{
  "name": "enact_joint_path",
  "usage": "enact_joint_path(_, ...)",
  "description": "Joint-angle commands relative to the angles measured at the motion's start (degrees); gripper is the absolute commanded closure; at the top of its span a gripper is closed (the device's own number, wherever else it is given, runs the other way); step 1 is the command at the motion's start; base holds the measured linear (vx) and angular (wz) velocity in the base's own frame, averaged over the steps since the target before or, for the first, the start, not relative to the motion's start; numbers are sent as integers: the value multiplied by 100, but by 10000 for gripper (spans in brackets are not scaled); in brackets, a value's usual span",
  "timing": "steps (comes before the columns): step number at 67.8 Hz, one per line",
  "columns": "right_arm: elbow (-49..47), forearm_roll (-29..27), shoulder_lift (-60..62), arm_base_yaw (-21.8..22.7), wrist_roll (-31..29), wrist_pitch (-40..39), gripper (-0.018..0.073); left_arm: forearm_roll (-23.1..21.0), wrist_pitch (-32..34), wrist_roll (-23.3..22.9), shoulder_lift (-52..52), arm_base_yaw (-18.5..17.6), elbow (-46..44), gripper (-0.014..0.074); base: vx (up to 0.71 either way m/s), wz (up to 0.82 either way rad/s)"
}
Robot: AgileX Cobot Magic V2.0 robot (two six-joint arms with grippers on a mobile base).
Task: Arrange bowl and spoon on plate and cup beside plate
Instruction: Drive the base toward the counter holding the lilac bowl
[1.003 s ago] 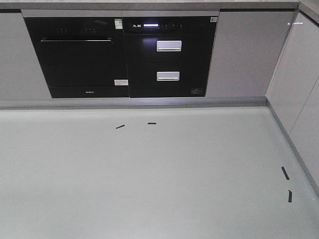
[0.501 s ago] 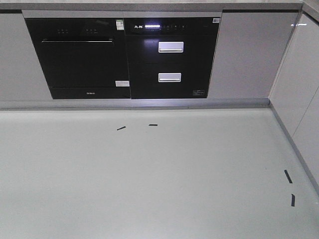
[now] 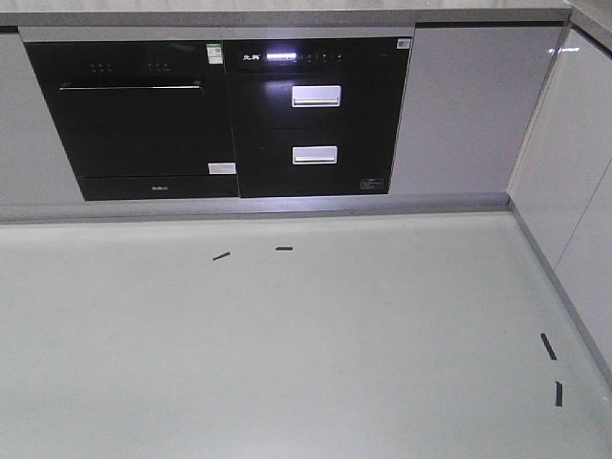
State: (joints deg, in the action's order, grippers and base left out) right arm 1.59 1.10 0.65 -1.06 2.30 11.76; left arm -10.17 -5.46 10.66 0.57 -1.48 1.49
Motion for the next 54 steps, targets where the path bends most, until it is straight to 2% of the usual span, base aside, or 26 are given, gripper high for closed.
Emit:
enact_joint_path(1, 25, 20, 60, 27, -54, -416, 562, -11, 398, -35, 86, -5, -46, 485, 11, -2)
enact_joint_path(54, 25, 20, 60, 27, -54, -416, 562, -11, 398, -35, 86, -5, -46, 485, 7, 10)
